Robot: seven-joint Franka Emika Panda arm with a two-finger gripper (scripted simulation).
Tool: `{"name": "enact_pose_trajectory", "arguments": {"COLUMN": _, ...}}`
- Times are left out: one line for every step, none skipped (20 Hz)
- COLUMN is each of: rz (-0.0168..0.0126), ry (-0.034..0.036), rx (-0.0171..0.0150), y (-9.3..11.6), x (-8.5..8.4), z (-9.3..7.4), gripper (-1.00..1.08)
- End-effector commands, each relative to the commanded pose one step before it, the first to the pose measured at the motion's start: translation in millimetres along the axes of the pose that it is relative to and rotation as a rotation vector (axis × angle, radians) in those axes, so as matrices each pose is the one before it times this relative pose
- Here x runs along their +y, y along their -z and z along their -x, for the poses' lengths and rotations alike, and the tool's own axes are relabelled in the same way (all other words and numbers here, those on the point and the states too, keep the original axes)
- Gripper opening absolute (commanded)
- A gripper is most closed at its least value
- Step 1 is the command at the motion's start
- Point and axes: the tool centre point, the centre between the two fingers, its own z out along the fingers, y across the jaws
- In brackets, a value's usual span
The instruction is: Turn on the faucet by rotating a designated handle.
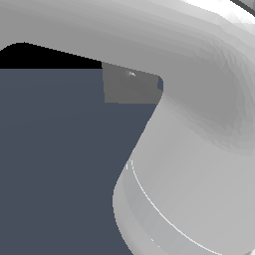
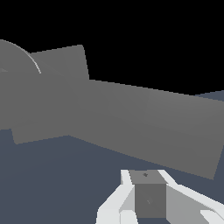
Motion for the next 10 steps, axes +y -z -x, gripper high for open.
{"name": "enact_pose_trajectory", "arguments": {"rz": -0.00018, "ry": 0.00909, "rx": 0.00312, "y": -0.11, "x": 1.76, "z": -10.99, "gripper": -1.0}}
{"name": "enact_pose_trajectory", "arguments": {"rz": -0.00014, "ry": 0.00384, "rx": 0.00129, "y": -0.07, "x": 0.7, "z": -4.31, "gripper": -1.0}}
{"name": "enact_pose_trajectory", "arguments": {"rz": -0.00014, "ry": 0.00384, "rx": 0.00129, "y": -0.07, "x": 0.69, "z": -4.28, "gripper": -1.0}}
{"name": "enact_pose_trajectory", "arguments": {"rz": -0.00014, "ry": 0.00379, "rx": 0.00127, "y": -0.07, "x": 0.69, "z": -4.25, "gripper": -1.0}}
{"name": "enact_pose_trajectory", "arguments": {"rz": -0.00014, "ry": 0.00376, "rx": 0.00126, "y": -0.07, "x": 0.68, "z": -4.21, "gripper": -1.0}}
{"name": "enact_pose_trajectory", "arguments": {"rz": -0.00014, "ry": 0.00376, "rx": 0.00126, "y": -0.07, "x": 0.67, "z": -4.19, "gripper": -1.0}}
{"name": "enact_pose_trajectory", "arguments": {"rz": -0.00014, "ry": 0.0037, "rx": 0.00124, "y": -0.07, "x": 0.67, "z": -4.15, "gripper": -1.0}}
{"name": "enact_pose_trajectory", "arguments": {"rz": -0.00014, "ry": 0.00367, "rx": 0.00123, "y": -0.07, "x": 0.67, "z": -4.12, "gripper": -1.0}}
{"name": "enact_pose_trajectory", "arguments": {"rz": -0.00015, "ry": 0.00367, "rx": 0.00123, "y": -0.07, "x": 0.66, "z": -4.09, "gripper": -1.0}}
{"name": "enact_pose_trajectory", "arguments": {"rz": -0.00014, "ry": 0.00361, "rx": 0.00121, "y": -0.07, "x": 0.66, "z": -4.05, "gripper": -1.0}}
